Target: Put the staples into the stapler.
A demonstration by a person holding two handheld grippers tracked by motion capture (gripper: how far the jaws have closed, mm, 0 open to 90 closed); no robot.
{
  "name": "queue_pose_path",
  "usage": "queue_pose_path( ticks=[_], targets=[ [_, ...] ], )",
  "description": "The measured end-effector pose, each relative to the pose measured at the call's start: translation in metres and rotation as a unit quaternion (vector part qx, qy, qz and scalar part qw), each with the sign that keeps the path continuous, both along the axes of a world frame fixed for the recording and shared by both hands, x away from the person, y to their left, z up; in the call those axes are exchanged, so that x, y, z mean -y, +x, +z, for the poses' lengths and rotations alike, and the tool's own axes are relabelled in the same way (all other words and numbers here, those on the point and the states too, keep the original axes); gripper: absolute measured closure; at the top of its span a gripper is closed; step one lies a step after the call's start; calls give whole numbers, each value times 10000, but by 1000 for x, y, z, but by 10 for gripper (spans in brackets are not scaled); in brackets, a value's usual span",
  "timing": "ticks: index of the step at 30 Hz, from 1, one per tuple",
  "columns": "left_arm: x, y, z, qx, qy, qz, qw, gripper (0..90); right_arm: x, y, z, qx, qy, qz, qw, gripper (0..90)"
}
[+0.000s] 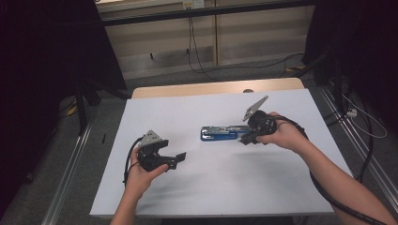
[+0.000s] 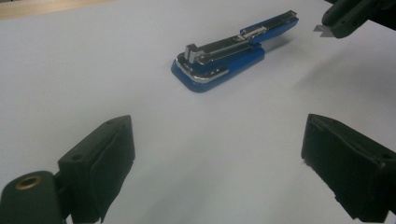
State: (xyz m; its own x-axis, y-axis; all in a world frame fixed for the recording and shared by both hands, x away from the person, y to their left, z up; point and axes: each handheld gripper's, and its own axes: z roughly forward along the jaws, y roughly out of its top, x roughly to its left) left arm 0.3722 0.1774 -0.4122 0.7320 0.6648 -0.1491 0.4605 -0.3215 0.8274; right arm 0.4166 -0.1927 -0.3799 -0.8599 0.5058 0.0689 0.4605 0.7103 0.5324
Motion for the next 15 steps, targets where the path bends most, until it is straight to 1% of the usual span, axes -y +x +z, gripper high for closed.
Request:
queue_pose_path(
  ticks=[3, 5, 6, 8, 12, 15],
  targets=[
    [-5, -2, -1, 1, -7, 25, 10000, 95, -1, 7, 2, 3, 11, 24, 10000, 790],
    [-7, -2, -2, 1, 29, 17, 10000, 95, -1, 8, 3, 17, 11, 30, 10000, 790],
    [-9, -3, -3, -2, 12, 41, 10000, 95, -1, 10, 4, 6, 27, 9, 10000, 790],
    [-13, -4, -3, 4, 22, 66, 10000, 95, 0, 16, 7, 33, 15, 12, 10000, 790],
    [-15, -5, -3, 13, 14, 86, 10000, 95, -1, 21, 10, 54, 51, -7, 10000, 790],
    [-15, -7, -4, 4, 37, 70, 10000, 95, -4, 26, 13, 100, 24, 51, 9999, 790]
  ],
)
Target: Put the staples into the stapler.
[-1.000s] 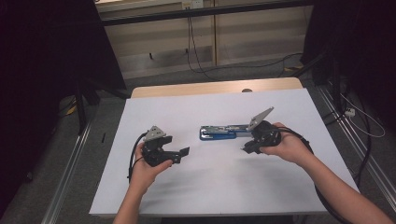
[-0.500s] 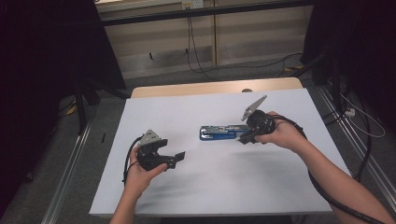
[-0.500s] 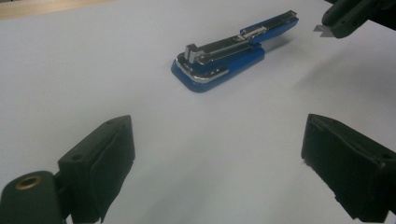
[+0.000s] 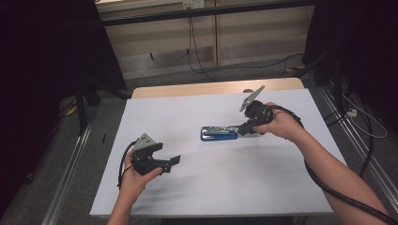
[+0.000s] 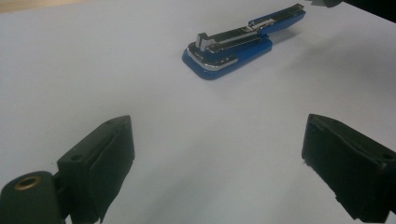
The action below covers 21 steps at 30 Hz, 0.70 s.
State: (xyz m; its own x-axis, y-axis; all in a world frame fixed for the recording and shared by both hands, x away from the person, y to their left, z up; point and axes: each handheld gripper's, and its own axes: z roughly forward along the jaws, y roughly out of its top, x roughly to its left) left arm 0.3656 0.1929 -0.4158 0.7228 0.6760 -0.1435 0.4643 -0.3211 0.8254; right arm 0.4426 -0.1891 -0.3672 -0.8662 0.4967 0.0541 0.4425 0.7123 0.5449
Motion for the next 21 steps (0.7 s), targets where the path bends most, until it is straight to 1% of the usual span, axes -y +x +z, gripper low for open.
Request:
queue_pose_path(
  ticks=[6, 10, 16, 21],
  targets=[
    [0, -1, -2, 0, 49, -70, 10000, 90, -3, 7, 2, 13, 23, 18, 10000, 790],
    [-1, -1, -2, -12, 43, -27, 10000, 90, -5, 10, 2, 10, 12, 17, 10000, 790],
    [0, -1, -3, -8, 26, -35, 10000, 90, -5, 18, 2, 23, -35, 41, 10000, 790],
    [-1, -2, -3, -8, 34, -53, 10000, 90, -8, 24, 4, 87, -65, 108, 9999, 790]
  ],
)
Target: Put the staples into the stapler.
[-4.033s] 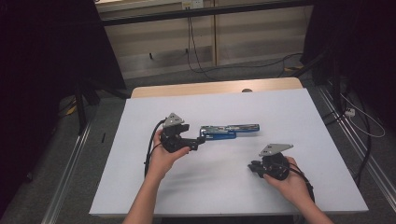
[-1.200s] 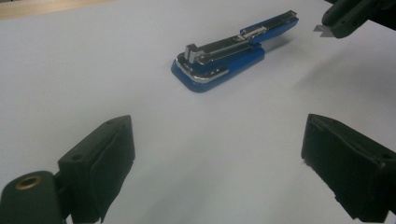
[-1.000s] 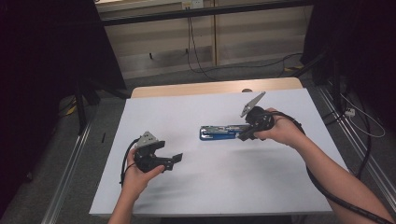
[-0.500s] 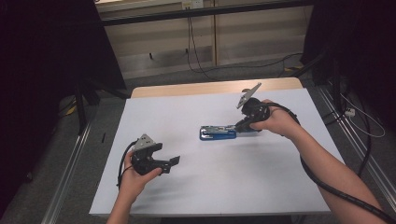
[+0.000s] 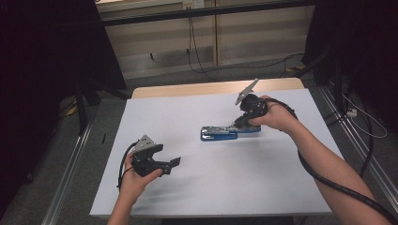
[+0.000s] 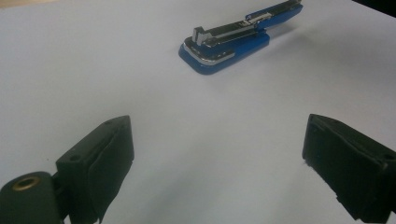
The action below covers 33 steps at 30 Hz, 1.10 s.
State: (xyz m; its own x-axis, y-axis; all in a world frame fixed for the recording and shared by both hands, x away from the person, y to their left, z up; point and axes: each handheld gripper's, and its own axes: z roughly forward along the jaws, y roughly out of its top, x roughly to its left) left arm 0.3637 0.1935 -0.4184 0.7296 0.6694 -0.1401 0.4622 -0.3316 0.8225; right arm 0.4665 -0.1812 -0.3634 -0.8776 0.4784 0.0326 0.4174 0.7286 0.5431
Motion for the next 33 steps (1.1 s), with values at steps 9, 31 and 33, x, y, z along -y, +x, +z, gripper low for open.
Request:
queue_pose_path(
  ticks=[9, 31, 33],
  targets=[
    [0, -1, 0, 5, 39, -8, 10000, 90, -6, 11, 1, 79, -141, 98, 9998, 790],
    [-4, 0, -2, -44, 18, 53, 10000, 90, -21, 30, -3, 198, -300, 552, 9978, 791],
    [-4, 0, -2, -49, 15, 67, 10000, 90, -22, 31, -3, 200, -317, 553, 9978, 790]
  ],
)
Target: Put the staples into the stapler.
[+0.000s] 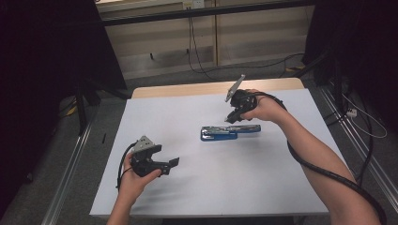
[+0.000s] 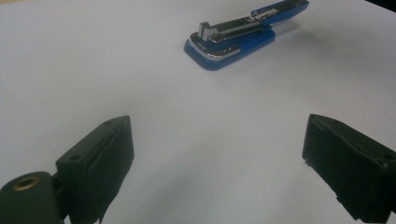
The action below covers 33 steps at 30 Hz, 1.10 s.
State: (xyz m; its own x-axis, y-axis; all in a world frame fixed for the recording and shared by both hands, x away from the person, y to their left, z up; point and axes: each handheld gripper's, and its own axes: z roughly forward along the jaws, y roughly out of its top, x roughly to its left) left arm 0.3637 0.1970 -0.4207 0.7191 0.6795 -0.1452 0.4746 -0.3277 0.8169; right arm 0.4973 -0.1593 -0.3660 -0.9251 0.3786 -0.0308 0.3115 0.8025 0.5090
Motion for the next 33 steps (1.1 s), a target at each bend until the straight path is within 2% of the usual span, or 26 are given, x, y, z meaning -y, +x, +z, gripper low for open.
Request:
queue_pose_path(
  ticks=[20, 21, 33],
  targets=[
    [0, 1, -2, -39, 65, -26, 10000, 90, -8, 8, 1, 35, -9, 320, 9995, 790],
    [0, 0, -2, -36, 43, -19, 10000, 90, -10, 9, 0, 43, -24, 391, 9992, 790],
    [0, 1, -3, -35, 55, -12, 10000, 90, -18, 14, -5, 32, -45, 509, 9987, 790]
  ],
)
